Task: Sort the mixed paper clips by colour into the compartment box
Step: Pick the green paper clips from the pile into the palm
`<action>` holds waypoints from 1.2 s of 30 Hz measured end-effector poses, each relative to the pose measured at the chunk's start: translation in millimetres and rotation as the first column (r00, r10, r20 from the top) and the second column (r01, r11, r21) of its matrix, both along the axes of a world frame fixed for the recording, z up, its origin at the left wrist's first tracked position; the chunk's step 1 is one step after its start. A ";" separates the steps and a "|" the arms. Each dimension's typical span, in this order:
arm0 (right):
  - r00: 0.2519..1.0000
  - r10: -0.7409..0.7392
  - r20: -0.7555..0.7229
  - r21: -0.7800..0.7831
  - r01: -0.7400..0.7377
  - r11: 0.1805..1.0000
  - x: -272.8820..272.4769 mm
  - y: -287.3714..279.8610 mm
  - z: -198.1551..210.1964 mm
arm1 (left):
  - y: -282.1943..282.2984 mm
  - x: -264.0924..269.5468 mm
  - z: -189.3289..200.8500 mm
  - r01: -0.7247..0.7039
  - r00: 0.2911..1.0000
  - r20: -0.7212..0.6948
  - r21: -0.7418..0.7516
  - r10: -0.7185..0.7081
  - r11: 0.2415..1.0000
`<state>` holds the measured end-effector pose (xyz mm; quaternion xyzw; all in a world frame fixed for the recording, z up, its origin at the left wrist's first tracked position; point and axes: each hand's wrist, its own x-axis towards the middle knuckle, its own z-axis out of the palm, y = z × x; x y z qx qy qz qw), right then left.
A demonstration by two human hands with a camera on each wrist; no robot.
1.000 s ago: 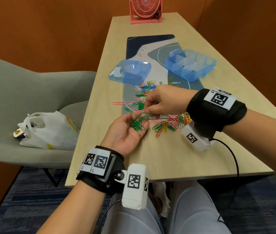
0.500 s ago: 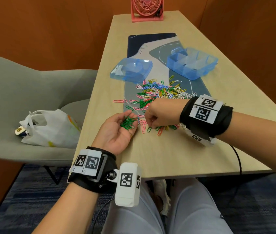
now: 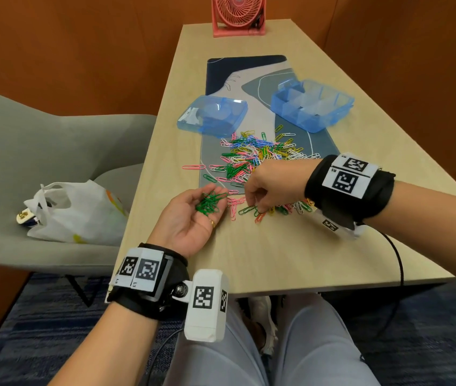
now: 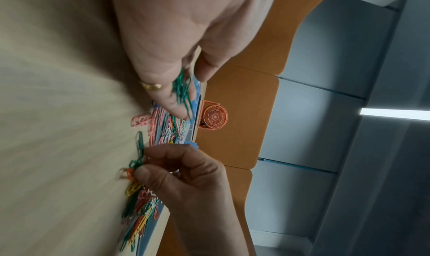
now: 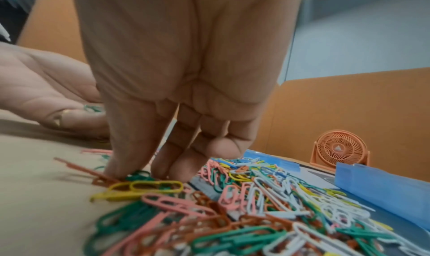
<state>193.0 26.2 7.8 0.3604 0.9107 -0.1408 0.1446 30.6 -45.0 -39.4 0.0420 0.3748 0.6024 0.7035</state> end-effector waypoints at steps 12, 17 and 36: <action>1.000 -0.014 0.027 -0.012 0.014 1.000 3.1 0.6 4.6 | 0.8 -1.4 4.6 0.001 1.000 -0.021 0.023 0.000 1.000; 0.999 -0.022 0.042 -0.006 0.022 1.000 8.0 0.8 2.2 | 0.6 1.8 3.3 0.019 0.999 -0.031 0.018 -0.018 1.000; 1.000 -0.013 0.005 0.052 0.013 0.999 3.2 -1.8 -1.9 | 2.3 7.5 2.4 0.030 0.999 -0.014 0.011 -0.029 1.000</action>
